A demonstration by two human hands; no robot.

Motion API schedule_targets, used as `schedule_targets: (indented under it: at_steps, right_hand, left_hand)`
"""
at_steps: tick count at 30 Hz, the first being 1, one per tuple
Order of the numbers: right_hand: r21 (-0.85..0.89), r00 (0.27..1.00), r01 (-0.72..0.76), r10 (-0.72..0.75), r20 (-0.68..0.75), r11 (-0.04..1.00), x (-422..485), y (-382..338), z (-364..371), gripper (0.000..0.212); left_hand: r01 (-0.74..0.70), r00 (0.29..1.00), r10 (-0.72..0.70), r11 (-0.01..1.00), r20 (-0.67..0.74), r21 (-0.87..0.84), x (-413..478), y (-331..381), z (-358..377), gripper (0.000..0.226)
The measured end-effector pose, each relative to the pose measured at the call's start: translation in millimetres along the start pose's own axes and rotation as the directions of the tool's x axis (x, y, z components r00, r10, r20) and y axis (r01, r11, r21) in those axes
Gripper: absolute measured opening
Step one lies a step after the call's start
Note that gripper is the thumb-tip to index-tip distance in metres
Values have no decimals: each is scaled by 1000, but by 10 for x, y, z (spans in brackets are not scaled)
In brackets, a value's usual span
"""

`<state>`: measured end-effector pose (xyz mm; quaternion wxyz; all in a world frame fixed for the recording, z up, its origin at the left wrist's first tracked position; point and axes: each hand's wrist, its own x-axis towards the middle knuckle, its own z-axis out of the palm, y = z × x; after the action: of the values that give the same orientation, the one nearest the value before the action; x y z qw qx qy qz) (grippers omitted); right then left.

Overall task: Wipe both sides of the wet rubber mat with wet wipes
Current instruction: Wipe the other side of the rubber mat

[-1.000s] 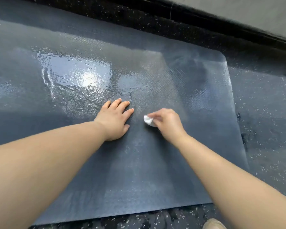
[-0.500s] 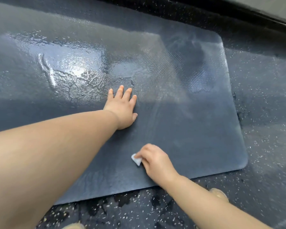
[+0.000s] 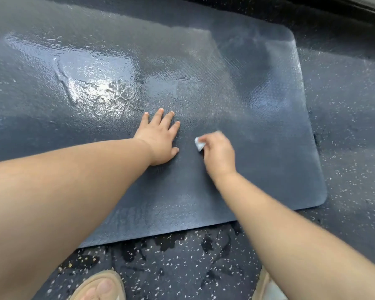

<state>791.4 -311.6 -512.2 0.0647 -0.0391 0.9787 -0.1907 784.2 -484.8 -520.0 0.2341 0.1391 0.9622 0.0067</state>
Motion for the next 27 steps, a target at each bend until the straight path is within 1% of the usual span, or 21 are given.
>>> schedule_targets:
  at_steps: [2, 3, 5, 6, 7, 8, 9, 10, 11, 12, 14, 16, 17, 18, 19, 20, 22, 24, 25, 26, 27]
  right_hand:
    - [38, 984, 162, -164, 69, 986, -579, -2, 23, 17]
    - [62, 968, 206, -213, 129, 976, -868, 23, 15, 18]
    - [132, 908, 276, -303, 289, 952, -1264, 86, -68, 22]
    - [154, 877, 311, -346, 335, 938, -1315, 131, -128, 22]
    - [165, 872, 316, -354, 339, 934, -1273, 186, -189, 20]
    - [163, 903, 276, -314, 293, 947, -1166, 243, -259, 18]
    - [149, 953, 202, -229, 196, 968, -1024, 313, -318, 19]
    - [134, 991, 104, -115, 74, 986, -861, 396, -373, 21]
    - [129, 999, -13, 18, -32, 992, -706, 495, -416, 24]
    - [127, 986, -126, 139, -94, 984, -588, 588, -441, 27]
    - [113, 944, -300, 312, -110, 947, -513, 734, -411, 32]
    - [116, 896, -417, 429, -114, 901, -634, 758, -246, 35]
    - [124, 877, -448, 462, -133, 885, -755, 681, -138, 35]
    - [142, 869, -450, 469, -159, 882, -897, 545, -31, 36]
    - [174, 878, -419, 446, -172, 891, -1058, 384, 78, 36]
    - [207, 906, -356, 391, -162, 911, -1226, 206, 177, 35]
    - [227, 976, -182, 205, -78, 957, -1540, -112, 317, 28]
    - [285, 997, -57, 42, 59, 957, -1705, -261, 325, 26]
    - [339, 996, -41, 9, 94, 940, -1678, -259, 259, 26]
    - [386, 996, -66, 40, 74, 920, -1597, -204, 176, 26]
    - [424, 992, -115, 124, 6, 898, -1489, -113, 82, 27]
  left_hand:
    - [1, 1000, -1, 1000, -25, -14, -25, 48, 10, 74]
    - [-27, 999, 27, 1000, -37, 4, -53, 89, 26, 72]
    - [-114, 992, 117, 991, -46, 73, -132, 209, 84, 69]
    - [-139, 989, 143, 987, -44, 87, -168, 269, 117, 67]
    - [-138, 989, 142, 987, -45, 80, -191, 314, 140, 66]
    - [-124, 991, 127, 990, -49, 64, -201, 339, 155, 64]
    - [-116, 992, 118, 992, -53, 52, -204, 346, 163, 63]
    - [-118, 991, 121, 992, -56, 51, -205, 341, 168, 62]
    - [-130, 989, 134, 990, -60, 62, -203, 323, 174, 62]
    - [-146, 986, 151, 987, -66, 73, -198, 296, 181, 63]
    - [-165, 982, 171, 983, -77, 83, -187, 249, 193, 63]
    - [-160, 982, 166, 984, -85, 80, -183, 248, 204, 63]
    - [-150, 984, 156, 986, -87, 76, -186, 266, 219, 63]
    - [-137, 985, 144, 988, -92, 72, -187, 290, 236, 63]
    - [-126, 986, 132, 990, -99, 65, -189, 317, 255, 63]
    - [-115, 987, 120, 992, -109, 52, -192, 339, 269, 63]
    - [-91, 986, 94, 996, -138, 25, -201, 368, 296, 63]
    - [-66, 985, 65, 998, -158, 1, -212, 403, 309, 63]
    - [-52, 987, 49, 999, -156, -16, -220, 438, 313, 63]
    - [-40, 988, 34, 999, -149, -33, -231, 485, 319, 63]
    - [-29, 990, 22, 998, -142, -47, -240, 536, 324, 62]
